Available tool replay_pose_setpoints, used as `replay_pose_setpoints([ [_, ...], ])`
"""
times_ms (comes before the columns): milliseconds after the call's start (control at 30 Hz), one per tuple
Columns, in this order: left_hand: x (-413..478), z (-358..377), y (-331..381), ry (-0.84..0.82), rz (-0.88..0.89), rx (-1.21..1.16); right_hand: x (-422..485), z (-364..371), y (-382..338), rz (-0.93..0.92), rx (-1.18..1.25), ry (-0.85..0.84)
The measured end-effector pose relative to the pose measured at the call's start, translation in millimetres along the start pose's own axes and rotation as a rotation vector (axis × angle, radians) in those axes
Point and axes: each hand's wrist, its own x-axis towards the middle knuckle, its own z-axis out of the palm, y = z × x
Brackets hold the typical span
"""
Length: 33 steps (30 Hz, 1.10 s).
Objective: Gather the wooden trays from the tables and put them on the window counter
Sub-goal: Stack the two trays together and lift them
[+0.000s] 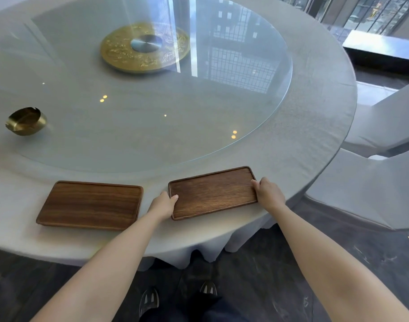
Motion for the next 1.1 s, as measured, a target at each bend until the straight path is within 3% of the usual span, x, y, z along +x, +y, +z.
replay_pose_setpoints([
  [300, -0.3, -32.5, -21.3, 0.134, 0.045, 0.072, -24.7, 9.0, -24.2, -0.072, -0.013, 0.005],
  [633, -0.2, -115.1, -102.2, 0.319, 0.139, 0.14, -60.3, 43.2, -119.8, -0.217, -0.054, 0.076],
  [1100, 29.8, -190.5, -230.9, 0.28, 0.018, 0.226, -110.4, 147.0, -224.2, -0.271, -0.104, 0.06],
])
